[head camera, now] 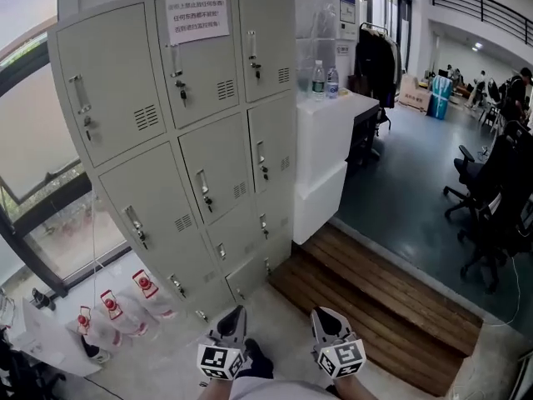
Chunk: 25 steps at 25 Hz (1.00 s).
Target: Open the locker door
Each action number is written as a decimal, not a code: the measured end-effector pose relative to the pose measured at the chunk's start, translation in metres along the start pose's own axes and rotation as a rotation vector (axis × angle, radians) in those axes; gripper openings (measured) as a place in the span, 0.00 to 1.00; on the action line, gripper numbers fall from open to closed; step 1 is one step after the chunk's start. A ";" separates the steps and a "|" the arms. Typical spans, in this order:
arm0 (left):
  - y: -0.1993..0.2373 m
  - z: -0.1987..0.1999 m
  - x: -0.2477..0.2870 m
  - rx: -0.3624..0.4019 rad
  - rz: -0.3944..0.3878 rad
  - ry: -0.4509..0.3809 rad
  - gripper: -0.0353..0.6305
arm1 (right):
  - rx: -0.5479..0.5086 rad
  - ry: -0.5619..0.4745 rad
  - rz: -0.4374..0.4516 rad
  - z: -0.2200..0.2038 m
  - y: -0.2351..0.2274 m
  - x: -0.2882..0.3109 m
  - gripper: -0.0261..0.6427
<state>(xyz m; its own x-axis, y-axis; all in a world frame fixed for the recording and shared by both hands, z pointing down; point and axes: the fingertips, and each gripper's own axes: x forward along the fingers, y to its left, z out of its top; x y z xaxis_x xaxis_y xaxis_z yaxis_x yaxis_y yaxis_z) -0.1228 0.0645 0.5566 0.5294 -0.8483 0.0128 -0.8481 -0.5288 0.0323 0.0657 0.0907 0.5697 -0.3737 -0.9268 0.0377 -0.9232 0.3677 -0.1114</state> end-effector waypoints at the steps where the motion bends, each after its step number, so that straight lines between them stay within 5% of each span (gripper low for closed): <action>1: 0.021 0.002 0.022 -0.004 -0.004 0.000 0.07 | 0.002 -0.001 -0.004 0.002 -0.004 0.030 0.06; 6: 0.109 0.023 0.120 0.027 -0.073 0.018 0.07 | 0.003 -0.056 -0.034 0.041 -0.022 0.173 0.06; 11: 0.175 0.029 0.188 -0.020 -0.068 0.027 0.07 | -0.009 -0.081 -0.041 0.074 -0.037 0.273 0.06; 25: 0.213 0.048 0.286 -0.014 0.011 0.007 0.07 | -0.015 -0.012 0.075 0.071 -0.083 0.366 0.06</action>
<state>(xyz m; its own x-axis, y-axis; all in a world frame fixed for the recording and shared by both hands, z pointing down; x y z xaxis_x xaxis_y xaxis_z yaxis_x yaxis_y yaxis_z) -0.1526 -0.2921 0.5196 0.5200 -0.8539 0.0202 -0.8537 -0.5187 0.0457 0.0115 -0.2848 0.5223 -0.4407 -0.8975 0.0175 -0.8940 0.4371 -0.0988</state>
